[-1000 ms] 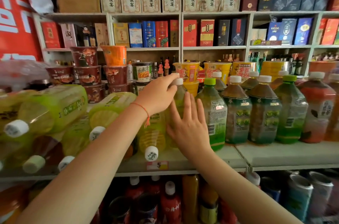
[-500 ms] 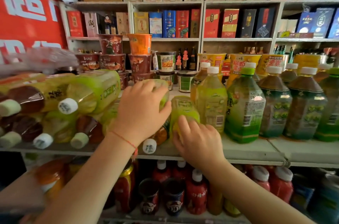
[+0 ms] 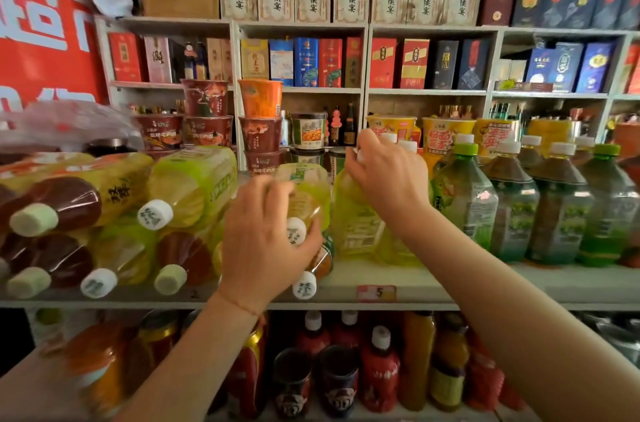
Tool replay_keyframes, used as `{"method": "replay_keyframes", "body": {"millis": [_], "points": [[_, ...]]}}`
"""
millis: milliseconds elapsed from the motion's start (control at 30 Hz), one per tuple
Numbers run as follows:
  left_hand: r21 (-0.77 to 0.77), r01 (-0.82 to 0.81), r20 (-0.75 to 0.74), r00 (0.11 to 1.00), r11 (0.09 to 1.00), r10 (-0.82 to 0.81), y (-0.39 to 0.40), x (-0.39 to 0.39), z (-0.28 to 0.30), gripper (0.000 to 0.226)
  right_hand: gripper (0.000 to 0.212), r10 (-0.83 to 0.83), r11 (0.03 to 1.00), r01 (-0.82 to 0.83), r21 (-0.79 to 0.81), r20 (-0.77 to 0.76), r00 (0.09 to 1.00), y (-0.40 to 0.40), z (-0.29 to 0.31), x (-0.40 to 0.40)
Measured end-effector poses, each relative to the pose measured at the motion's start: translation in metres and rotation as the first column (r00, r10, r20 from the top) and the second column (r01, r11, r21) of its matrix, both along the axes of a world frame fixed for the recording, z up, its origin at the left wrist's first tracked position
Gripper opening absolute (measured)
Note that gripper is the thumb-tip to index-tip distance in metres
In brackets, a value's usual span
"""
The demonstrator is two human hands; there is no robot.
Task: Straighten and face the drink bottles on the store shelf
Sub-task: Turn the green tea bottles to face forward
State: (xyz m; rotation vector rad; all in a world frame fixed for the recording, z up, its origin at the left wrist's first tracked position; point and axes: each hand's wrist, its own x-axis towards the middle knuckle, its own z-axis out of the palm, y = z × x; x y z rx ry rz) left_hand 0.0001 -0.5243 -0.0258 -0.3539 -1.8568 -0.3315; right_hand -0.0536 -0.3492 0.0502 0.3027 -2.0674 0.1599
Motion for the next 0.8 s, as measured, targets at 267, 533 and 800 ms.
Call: {"method": "replay_keyframes", "body": {"millis": [267,533,800], "points": [[-0.113,0.057,0.069,0.996,0.992,-0.049,-0.016,0.009,-0.002,0.047,0.036,-0.152,0.982,0.117,0.145,0.254,0.955,-0.006,0.016,-0.033],[-0.065,0.161,0.288,0.948,0.985,-0.136,-0.013,-0.018,0.024,0.040,0.025,0.401,0.913,-0.398,0.093,-0.020,0.916,-0.015,-0.052,0.022],[0.059,0.156,0.432,0.886,0.986,-0.166,-0.017,-0.060,0.055,0.030,0.053,0.309,0.951,-0.303,-0.057,0.182,0.934,-0.027,-0.052,0.009]]}}
